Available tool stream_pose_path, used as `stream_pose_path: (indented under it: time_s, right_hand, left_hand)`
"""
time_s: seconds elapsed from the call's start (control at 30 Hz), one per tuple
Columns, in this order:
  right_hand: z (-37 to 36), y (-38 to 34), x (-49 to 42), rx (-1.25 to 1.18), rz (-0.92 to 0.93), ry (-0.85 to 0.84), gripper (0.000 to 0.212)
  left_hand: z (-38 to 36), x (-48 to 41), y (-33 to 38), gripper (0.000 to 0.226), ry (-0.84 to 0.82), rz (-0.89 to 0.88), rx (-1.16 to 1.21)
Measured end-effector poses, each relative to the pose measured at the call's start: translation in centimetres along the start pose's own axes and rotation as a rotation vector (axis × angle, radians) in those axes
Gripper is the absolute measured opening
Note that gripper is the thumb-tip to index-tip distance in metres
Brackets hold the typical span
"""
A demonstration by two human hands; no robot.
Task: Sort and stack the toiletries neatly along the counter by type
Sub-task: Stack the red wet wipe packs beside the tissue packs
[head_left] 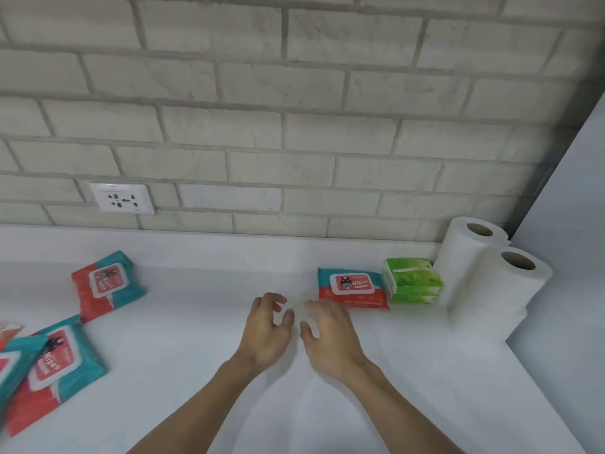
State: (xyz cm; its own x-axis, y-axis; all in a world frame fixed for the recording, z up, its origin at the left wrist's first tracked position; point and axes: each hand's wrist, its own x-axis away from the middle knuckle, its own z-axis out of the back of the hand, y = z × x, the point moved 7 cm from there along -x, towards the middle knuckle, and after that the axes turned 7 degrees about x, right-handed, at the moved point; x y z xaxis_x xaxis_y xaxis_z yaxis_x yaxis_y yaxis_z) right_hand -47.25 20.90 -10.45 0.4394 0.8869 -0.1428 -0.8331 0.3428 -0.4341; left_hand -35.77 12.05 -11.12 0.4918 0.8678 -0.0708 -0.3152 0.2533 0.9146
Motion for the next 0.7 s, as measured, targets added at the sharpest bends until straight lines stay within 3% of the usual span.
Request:
stream_pose_path:
  time_s: [0.47, 0.7]
  right_hand:
    - [-5.2, -17.7, 3.7, -0.175, 0.097, -0.153, 0.036]
    - [-9.8, -27.0, 5.8, -0.281, 0.140, -0.279, 0.029]
  left_hand:
    - [17.7, 5.5, -3.0, 0.017, 0.105, -0.100, -0.186]
    - [27.7, 7.5, -7.0, 0.012, 0.132, -0.037, -0.269]
